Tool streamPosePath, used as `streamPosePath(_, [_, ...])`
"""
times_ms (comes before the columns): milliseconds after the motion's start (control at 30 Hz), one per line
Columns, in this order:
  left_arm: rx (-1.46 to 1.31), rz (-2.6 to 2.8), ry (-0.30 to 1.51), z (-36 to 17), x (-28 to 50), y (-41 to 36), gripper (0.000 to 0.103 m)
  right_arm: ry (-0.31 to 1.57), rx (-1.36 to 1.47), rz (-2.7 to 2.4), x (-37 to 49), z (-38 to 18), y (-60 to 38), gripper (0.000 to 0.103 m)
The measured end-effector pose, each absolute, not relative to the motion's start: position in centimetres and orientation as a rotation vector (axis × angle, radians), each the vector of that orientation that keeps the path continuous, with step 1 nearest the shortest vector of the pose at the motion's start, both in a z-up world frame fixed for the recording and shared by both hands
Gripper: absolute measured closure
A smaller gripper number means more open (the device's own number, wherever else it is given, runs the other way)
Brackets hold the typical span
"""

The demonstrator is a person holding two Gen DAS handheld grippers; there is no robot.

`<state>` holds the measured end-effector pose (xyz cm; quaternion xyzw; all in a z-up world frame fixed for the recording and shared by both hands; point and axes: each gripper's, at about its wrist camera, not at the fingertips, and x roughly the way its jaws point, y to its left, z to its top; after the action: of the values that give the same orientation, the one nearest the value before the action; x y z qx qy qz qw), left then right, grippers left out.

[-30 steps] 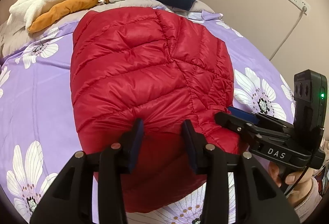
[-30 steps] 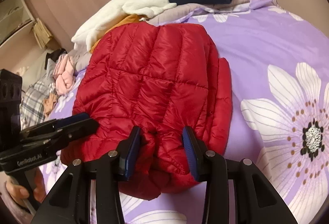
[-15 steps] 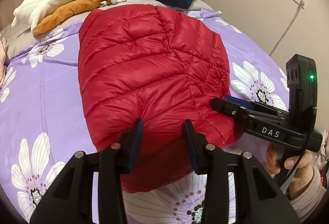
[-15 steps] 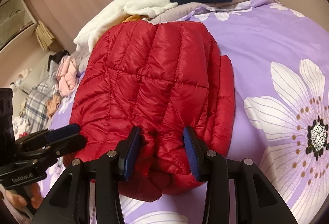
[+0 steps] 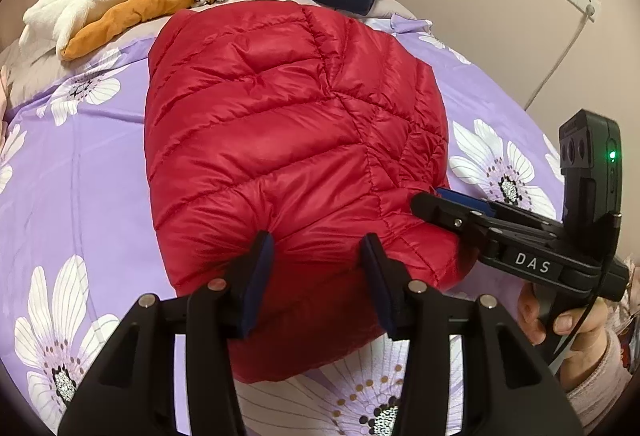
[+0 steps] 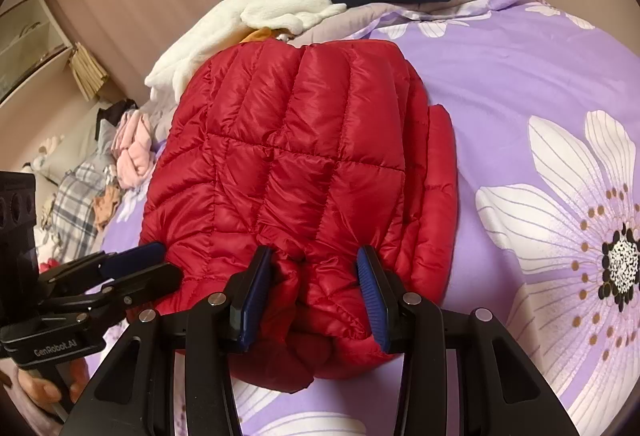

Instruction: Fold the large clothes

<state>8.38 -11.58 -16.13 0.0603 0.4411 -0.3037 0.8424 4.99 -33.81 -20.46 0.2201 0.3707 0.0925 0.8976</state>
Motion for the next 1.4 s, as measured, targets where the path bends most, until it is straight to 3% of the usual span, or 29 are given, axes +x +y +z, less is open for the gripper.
streamPosePath(333, [0.056,-0.642,0.919,-14.4,7.4,-10.3,0.042,0.756,0.479,0.203,4.2,-20.1,-34.2,0.056])
streamPosePath(1400, [-0.112,-0.57,0.974,-14.2,9.3,-6.0,0.04,0.632,0.497,0.144,2.5,-16.7,-34.5,0.053])
